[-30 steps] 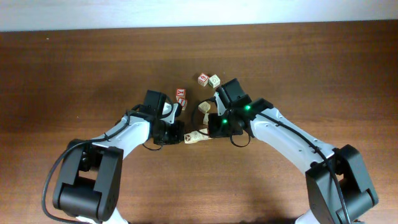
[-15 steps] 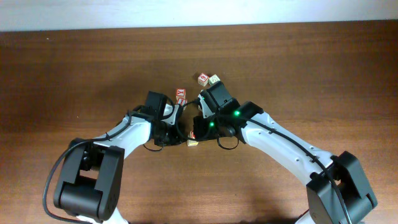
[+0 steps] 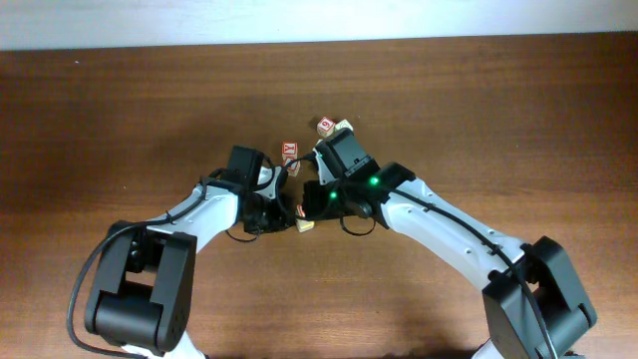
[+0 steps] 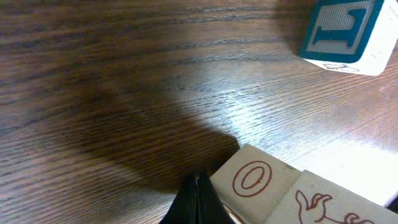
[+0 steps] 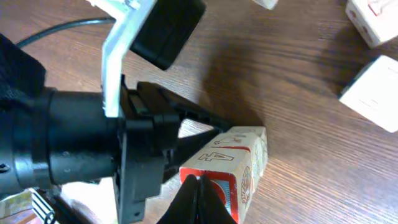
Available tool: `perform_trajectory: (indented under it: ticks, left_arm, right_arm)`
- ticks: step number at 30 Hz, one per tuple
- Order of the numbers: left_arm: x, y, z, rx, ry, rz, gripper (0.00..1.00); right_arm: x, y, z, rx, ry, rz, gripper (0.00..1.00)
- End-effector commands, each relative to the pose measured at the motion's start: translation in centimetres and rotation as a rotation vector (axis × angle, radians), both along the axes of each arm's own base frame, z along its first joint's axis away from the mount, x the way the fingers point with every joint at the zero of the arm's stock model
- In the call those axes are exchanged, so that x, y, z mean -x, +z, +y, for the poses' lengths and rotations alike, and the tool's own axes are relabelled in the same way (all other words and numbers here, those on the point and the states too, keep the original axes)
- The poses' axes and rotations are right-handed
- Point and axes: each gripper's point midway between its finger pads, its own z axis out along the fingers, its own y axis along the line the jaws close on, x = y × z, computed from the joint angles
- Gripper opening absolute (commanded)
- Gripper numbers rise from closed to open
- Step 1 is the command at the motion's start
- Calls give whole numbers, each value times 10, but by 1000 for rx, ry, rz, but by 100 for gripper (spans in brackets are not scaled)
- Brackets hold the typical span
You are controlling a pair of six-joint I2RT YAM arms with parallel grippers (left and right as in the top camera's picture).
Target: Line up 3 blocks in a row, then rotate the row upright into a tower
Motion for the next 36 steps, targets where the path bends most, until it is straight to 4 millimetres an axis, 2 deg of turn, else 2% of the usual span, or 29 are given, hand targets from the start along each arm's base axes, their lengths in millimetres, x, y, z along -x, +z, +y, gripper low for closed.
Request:
perform_trajectory:
  ticks: [1, 8, 14, 16, 22, 23, 26, 29, 34, 36]
  left_arm:
    - [1, 19, -19, 130, -30, 5, 0]
    - [0, 19, -19, 129, -26, 7, 0]
    - [-9, 19, -8, 104, 8, -6, 0]
    - [-11, 14, 0, 62, 87, 26, 0]
    - [-11, 11, 5, 39, 126, 45, 0]
    - [-17, 11, 10, 36, 141, 32, 0]
    - [-54, 24, 47, -8, 251, -44, 0]
    - [-74, 36, 67, -2, 308, -81, 0]
    - [-77, 35, 77, -33, 331, -91, 0]
    - [-77, 34, 78, -43, 335, -92, 0]
  right_arm:
    - [15, -41, 0, 89, 13, 70, 4]
    - [17, -47, -7, 121, -19, 94, 4]
    - [22, -52, -11, 135, -39, 121, 4]
    - [22, -52, -11, 136, -39, 121, 4]
    - [22, -56, -11, 139, -45, 131, 4]
    - [22, -56, -11, 139, -45, 131, 4]
    - [19, -55, -9, 129, -44, 119, 4]
    - [13, -43, -3, 110, -33, 97, 4]
    - [-2, -5, 8, 89, 5, 35, 5]
    - [-6, 1, 11, 79, 10, 18, 5]
